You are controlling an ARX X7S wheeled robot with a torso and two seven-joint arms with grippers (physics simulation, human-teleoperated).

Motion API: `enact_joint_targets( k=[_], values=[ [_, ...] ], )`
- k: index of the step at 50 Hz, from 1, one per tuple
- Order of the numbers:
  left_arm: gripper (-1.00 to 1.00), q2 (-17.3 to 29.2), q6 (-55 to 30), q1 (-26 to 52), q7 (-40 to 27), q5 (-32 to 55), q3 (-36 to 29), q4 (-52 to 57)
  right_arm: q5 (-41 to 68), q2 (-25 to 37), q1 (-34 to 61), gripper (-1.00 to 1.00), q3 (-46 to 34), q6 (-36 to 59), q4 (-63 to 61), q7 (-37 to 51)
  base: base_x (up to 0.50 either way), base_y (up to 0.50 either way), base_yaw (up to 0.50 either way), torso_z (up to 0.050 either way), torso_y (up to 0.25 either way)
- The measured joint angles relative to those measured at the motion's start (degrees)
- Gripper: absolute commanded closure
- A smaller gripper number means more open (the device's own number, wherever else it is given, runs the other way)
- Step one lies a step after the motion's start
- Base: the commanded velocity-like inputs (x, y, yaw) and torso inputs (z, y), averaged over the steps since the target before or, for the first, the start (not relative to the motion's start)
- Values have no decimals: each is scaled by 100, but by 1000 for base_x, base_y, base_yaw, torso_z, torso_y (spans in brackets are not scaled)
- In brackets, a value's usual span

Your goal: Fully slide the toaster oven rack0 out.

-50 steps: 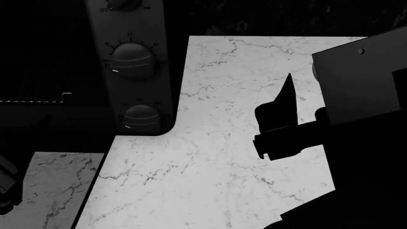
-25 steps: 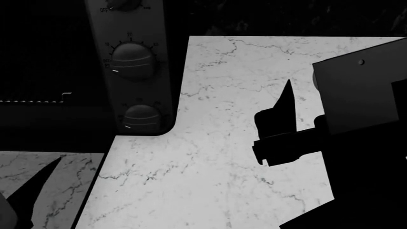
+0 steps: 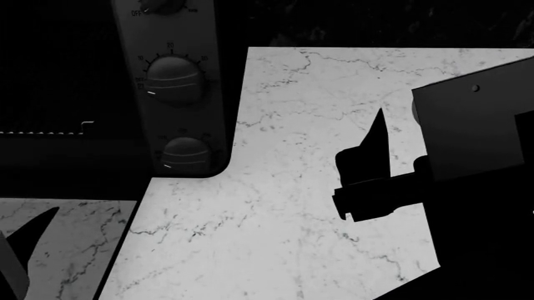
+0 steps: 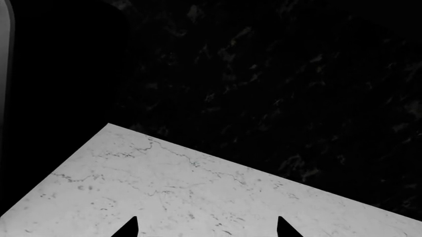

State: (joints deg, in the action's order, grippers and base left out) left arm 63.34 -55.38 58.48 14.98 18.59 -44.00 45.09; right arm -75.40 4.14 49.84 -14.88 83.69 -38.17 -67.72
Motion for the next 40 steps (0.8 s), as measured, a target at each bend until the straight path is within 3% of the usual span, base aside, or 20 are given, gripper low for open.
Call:
enact_joint_targets(
  k=[17, 38, 39, 40],
  values=[
    [-100, -321, 709, 87, -8, -821, -510, -1351, -19, -2, -85, -100, -18, 8, -37, 22, 0, 0, 0, 0, 0],
    [-100, -1154, 1648, 649, 235, -1775, -1194, -3365, -30, 17, -153, -100, -17, 41, -97, 22, 0, 0, 0, 0, 0],
    [100, -1193, 1675, 667, 233, -1813, -1221, -3447, -46, 21, -147, -100, -23, 48, -96, 6, 0, 0, 0, 0, 0],
    [100, -1230, 1709, 692, 172, -1900, -1233, -3510, -61, 25, -141, -100, -27, 53, -95, -9, 0, 0, 0, 0, 0]
  ],
)
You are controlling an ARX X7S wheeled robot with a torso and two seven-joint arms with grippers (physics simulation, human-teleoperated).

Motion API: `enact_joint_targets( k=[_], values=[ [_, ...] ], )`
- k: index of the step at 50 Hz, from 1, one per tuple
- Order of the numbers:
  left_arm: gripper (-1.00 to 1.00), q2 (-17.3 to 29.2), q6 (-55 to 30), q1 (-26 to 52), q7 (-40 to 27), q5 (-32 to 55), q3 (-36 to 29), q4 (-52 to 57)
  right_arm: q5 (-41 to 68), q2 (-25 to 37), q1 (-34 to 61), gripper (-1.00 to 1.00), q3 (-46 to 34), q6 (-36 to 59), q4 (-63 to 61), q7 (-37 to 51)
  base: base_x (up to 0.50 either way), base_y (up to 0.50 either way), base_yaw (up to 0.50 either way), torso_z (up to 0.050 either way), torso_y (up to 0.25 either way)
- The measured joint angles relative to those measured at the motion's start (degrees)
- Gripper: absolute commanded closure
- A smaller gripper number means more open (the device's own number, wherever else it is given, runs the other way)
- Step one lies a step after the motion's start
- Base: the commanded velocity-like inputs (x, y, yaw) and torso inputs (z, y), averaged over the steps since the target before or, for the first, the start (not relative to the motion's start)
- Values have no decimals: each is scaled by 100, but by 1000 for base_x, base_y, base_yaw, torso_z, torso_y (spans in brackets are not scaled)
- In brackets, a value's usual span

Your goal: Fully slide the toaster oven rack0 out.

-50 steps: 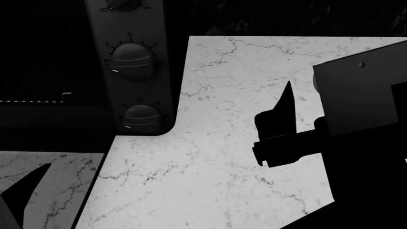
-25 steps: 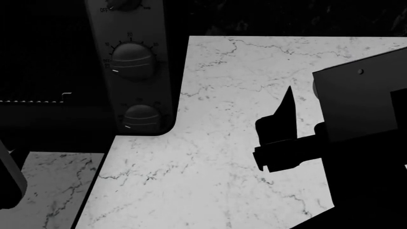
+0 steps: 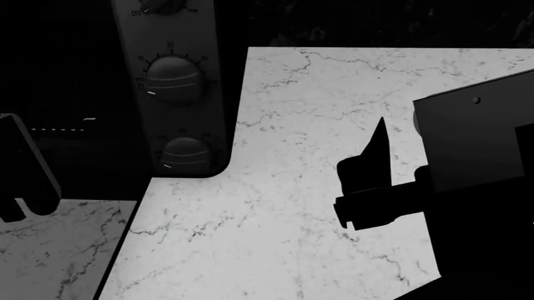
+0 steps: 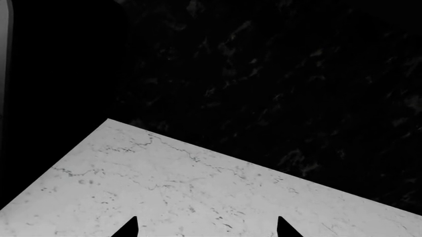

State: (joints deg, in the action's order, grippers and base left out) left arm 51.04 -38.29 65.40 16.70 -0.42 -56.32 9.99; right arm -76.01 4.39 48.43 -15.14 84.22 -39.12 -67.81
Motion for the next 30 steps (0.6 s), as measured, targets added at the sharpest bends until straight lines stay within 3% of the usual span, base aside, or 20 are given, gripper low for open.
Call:
enact_joint_targets(
  k=[14, 30],
  values=[
    [100, 100, 64, -27, -1, -517, 26, 147, -77, -4, 10, -100, -13, 2, -25, -44, 0, 0, 0, 0, 0],
    [100, 918, -321, -745, -343, 325, 723, 1540, 14, -63, -59, -100, 45, -38, -120, 80, 0, 0, 0, 0, 0]
  ],
)
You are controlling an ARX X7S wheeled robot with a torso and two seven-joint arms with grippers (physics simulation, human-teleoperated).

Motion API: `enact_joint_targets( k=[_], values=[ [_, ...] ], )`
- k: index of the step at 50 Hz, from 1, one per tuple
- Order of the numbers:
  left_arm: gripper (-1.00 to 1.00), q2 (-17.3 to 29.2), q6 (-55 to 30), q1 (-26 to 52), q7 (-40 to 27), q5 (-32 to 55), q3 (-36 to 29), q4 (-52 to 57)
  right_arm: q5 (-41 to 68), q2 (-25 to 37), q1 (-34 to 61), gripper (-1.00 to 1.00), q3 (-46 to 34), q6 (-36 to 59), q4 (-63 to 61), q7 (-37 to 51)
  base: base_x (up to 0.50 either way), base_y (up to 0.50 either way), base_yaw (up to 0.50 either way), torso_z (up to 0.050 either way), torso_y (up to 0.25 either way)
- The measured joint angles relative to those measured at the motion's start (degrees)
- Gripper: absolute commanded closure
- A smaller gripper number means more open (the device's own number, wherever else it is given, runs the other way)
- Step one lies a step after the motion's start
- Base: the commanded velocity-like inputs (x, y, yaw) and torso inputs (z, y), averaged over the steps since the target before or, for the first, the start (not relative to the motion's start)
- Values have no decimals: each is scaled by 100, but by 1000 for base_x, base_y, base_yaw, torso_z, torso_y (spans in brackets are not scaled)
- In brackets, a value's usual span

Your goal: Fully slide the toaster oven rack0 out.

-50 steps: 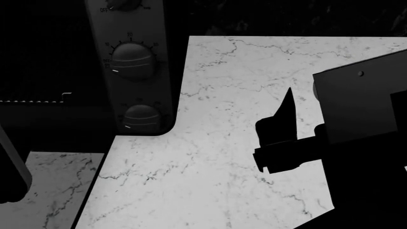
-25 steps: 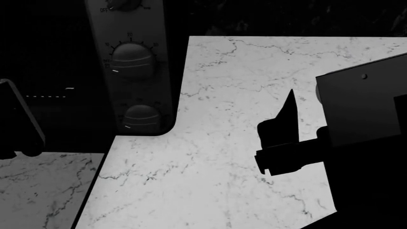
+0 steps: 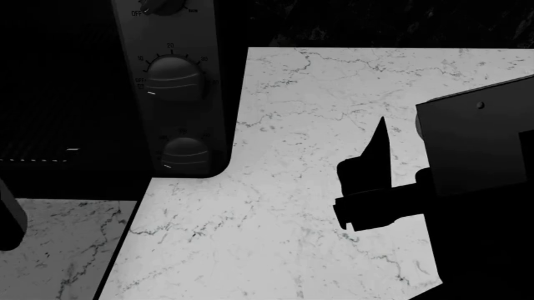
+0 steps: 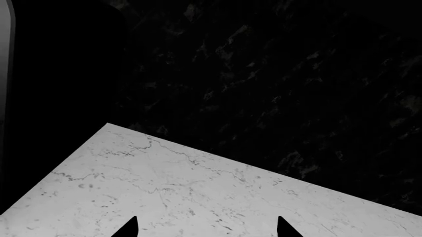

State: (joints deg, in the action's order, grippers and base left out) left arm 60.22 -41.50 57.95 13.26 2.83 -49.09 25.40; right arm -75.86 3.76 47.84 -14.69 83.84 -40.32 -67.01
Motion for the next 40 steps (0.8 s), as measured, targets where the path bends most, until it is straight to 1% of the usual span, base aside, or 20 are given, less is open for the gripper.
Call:
enact_joint_targets(
  k=[10, 21, 28, 29, 34, 40],
  values=[
    [100, 819, -91, -840, -802, 1125, 770, 1076, -38, -17, 38, -100, -33, 42, -36, -20, 0, 0, 1, 0, 0],
    [100, 2080, 116, -1831, -2257, 2792, 1471, 2235, -16, -40, 87, -100, -61, 70, -63, 11, -5, 0, 1, 0, 2],
    [100, 2522, 128, -2131, -2850, 3601, 1779, 2643, 9, -50, 103, -100, -75, 77, -70, 39, -8, 0, 2, 0, 4],
    [-100, 2566, 126, -2155, -2896, 3655, 1801, 2686, 17, -52, 109, -100, -78, 77, -67, 47, -10, 0, 0, 0, 12],
    [-100, 2727, 158, -1921, -3017, 3848, 1927, 2990, 6, -58, 127, -100, -110, 100, -64, 45, 0, 0, 0, 0, 0],
    [-100, 2843, 141, -1754, -2882, 3962, 2074, 3193, 31, -77, 135, -100, -123, 108, -61, 79, 0, 0, 0, 0, 0]
  ],
)
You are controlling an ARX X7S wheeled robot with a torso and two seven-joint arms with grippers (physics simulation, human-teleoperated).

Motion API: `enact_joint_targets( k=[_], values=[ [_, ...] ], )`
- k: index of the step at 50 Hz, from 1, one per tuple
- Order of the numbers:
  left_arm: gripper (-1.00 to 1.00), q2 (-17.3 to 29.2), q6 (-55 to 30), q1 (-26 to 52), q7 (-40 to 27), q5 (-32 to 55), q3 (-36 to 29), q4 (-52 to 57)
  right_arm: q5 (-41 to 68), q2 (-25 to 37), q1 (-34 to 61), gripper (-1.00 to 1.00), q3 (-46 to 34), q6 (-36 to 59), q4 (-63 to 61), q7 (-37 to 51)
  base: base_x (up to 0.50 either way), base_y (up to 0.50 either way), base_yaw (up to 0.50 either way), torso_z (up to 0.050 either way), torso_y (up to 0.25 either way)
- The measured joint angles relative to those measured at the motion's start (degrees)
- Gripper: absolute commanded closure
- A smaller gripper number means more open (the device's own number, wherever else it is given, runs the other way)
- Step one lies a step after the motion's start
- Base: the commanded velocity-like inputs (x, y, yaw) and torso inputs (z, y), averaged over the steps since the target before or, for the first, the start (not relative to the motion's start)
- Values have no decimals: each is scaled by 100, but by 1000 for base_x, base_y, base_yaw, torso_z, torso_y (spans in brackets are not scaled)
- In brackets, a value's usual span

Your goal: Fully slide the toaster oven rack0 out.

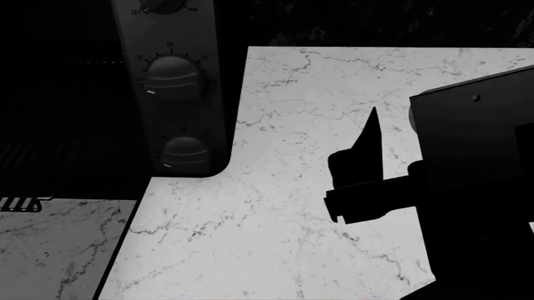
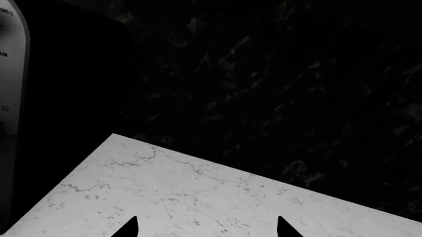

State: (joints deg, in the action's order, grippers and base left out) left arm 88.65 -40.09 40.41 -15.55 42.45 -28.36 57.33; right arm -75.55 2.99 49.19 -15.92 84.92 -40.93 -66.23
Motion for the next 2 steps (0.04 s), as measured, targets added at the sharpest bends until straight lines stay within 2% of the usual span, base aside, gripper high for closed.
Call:
enact_joint_targets(
  k=[2],
  values=[
    [-100, 24, -44, 100, 110, 34, 82, 49, 33, -12, 1, -100, 4, -8, 3, 32, 0, 0, 0, 0, 0]
  ],
)
